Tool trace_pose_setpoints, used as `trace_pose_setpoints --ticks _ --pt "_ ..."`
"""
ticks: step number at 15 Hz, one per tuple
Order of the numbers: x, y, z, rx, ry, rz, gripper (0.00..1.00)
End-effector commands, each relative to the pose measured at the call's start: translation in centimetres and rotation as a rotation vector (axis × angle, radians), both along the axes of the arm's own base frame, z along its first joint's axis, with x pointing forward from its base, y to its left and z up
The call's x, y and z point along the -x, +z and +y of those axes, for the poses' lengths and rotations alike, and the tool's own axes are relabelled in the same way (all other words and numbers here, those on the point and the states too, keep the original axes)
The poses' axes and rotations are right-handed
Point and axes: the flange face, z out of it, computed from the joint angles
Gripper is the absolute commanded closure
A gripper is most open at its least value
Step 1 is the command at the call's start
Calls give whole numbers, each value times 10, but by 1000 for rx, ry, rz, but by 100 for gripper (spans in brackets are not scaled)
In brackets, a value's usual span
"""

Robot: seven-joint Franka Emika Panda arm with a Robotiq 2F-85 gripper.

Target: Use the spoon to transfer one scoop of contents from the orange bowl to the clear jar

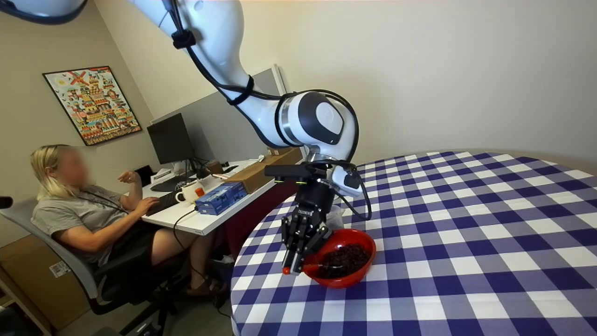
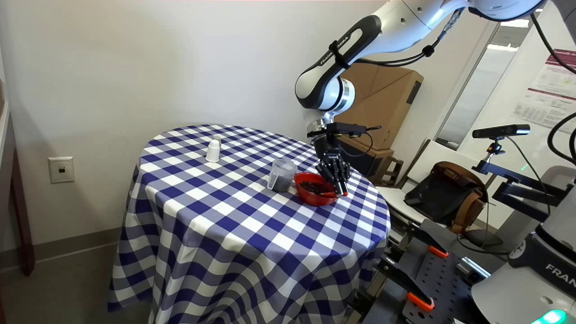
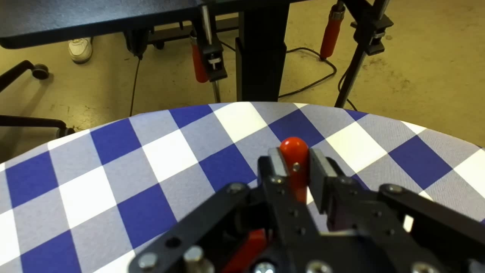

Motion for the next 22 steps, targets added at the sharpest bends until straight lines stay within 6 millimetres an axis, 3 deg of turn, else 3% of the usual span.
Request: trace_pose_setpoints --ticks 1,6,13,22 --pt "-3 7 -4 -35 -5 -28 93" --pt "3 14 1 -67 29 -50 93" --pt "27 22 8 -146 57 -57 93" --pt "41 48 -10 -191 39 -134 93"
